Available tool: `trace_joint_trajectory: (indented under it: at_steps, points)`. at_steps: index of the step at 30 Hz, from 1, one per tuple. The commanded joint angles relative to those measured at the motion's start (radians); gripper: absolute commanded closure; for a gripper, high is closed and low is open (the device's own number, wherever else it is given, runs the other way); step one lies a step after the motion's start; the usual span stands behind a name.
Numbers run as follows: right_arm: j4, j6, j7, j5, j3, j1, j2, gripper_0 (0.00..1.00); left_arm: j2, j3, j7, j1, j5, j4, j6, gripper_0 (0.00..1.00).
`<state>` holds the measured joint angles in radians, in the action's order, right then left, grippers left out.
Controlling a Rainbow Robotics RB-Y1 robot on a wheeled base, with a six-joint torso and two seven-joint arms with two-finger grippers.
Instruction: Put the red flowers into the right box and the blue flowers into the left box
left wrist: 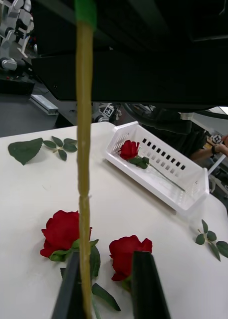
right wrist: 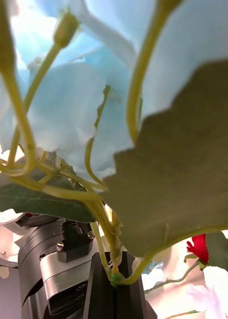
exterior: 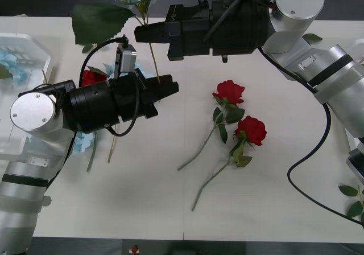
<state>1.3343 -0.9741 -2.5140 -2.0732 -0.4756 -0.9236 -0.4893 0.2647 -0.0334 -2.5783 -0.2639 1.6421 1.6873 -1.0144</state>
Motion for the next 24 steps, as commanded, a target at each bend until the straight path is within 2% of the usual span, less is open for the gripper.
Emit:
trace_joint_trajectory:
  at_steps: [1,6,7,8,9,10,18,24]
  points:
    - [0.034,0.0,-0.035,-0.008,-0.005,-0.037,0.018,1.0,0.004,0.02,-0.049,-0.017,0.001,0.028,0.007,1.0]
    - [0.034,-0.003,-0.035,-0.008,-0.005,-0.037,0.012,1.0,0.014,0.026,-0.033,-0.017,0.008,0.028,0.005,1.0]
    - [0.034,-0.001,-0.035,-0.008,-0.005,-0.037,0.011,0.94,0.018,0.027,-0.029,-0.017,0.012,0.028,0.005,1.0]
    - [0.034,-0.003,-0.037,-0.007,-0.005,-0.037,0.009,0.71,0.022,0.027,-0.023,-0.017,0.018,0.028,0.005,1.0]
    - [0.034,-0.009,-0.032,-0.008,-0.005,-0.037,0.008,0.61,0.027,0.029,-0.02,-0.017,0.027,0.028,0.005,1.0]
    - [0.034,-0.014,-0.032,-0.008,-0.005,-0.037,0.005,0.57,0.033,0.03,-0.017,-0.017,0.035,0.028,0.005,1.0]
    - [0.034,-0.049,-0.037,-0.008,-0.005,-0.037,-0.025,0.31,0.123,0.104,0.02,-0.006,0.18,0.028,-0.062,1.0]
    - [0.048,-0.066,-0.045,-0.007,-0.005,-0.037,-0.068,0.24,0.238,0.248,0.161,0.026,0.278,0.028,-0.194,1.0]
